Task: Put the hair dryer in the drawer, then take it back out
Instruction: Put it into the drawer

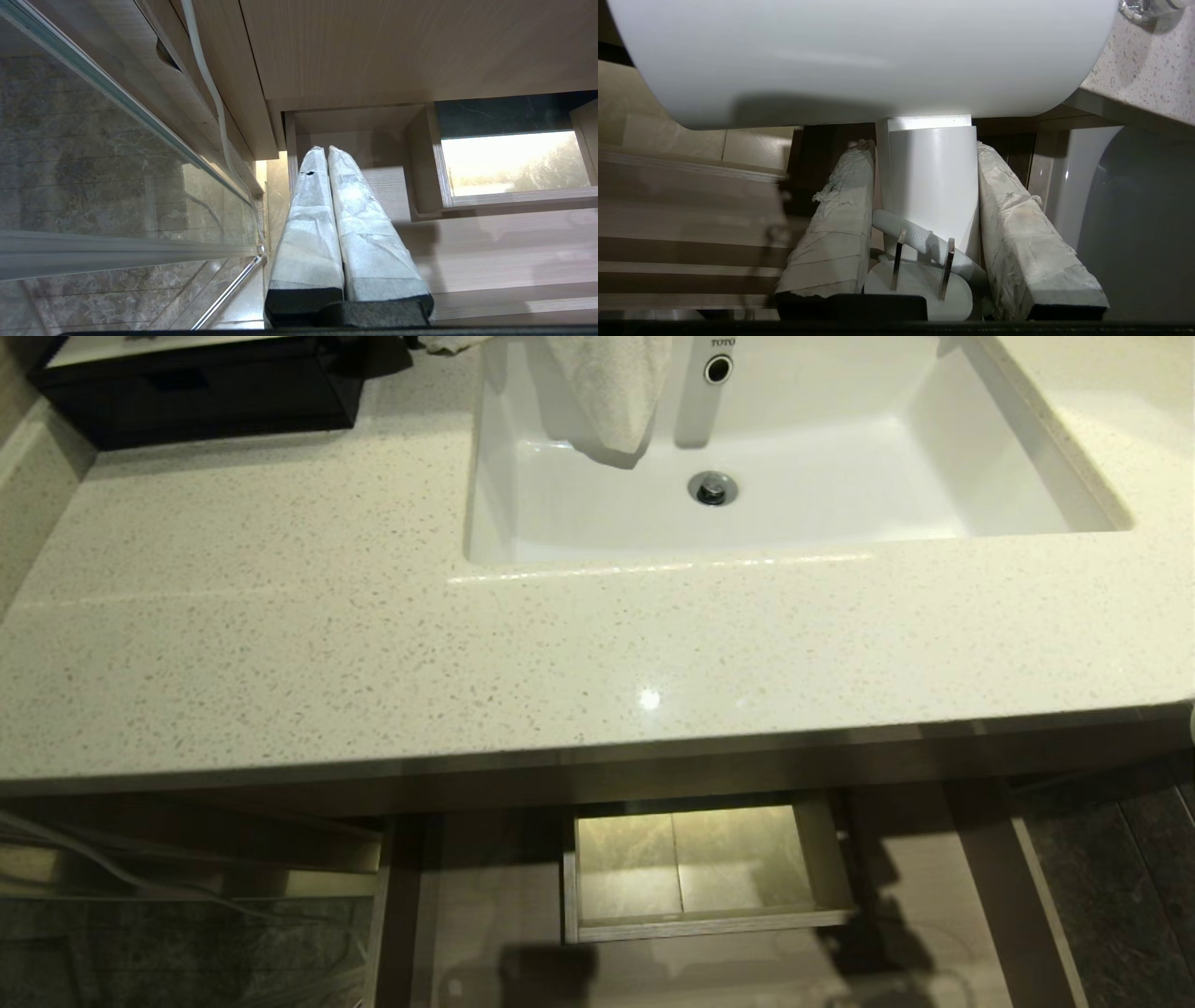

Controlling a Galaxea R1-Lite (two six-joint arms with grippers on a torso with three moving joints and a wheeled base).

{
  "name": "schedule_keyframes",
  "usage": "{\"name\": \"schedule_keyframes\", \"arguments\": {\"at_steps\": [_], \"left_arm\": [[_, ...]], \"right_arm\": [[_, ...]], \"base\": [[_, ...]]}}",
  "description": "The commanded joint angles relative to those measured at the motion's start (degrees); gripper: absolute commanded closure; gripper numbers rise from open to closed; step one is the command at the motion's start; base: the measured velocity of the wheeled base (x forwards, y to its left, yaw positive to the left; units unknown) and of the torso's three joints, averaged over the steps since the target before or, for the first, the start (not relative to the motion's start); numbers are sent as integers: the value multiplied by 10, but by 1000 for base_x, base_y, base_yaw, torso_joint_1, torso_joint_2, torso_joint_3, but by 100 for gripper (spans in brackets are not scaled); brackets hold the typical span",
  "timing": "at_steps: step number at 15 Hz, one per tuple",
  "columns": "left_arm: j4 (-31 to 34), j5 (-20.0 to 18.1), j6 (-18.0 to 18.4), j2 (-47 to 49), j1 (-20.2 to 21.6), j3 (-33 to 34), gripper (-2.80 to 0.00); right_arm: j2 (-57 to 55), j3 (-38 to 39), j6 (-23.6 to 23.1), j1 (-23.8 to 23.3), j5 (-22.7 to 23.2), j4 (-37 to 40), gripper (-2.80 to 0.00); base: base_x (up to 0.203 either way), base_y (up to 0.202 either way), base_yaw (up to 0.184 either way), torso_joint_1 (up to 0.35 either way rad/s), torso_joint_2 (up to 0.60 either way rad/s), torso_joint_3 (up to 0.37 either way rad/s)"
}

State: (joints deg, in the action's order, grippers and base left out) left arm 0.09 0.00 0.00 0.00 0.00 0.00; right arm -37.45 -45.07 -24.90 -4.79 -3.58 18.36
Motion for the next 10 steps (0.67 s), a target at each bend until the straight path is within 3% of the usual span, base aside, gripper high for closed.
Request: {"name": "schedule_keyframes", "arguments": {"at_steps": [1,4,10], "left_arm": [[0,0,0,0,0,0,0],[0,0,0,0,0,0,0],[0,0,0,0,0,-1,0]], "right_arm": [[-2,0,-2,0,0,0,0],[3,4,-2,0,1,-1,0],[8,7,-2,0,2,-5,0]], "base": [[0,0,0,0,0,0],[0,0,0,-52,29,-28],[0,0,0,-320,130,-190]]}}
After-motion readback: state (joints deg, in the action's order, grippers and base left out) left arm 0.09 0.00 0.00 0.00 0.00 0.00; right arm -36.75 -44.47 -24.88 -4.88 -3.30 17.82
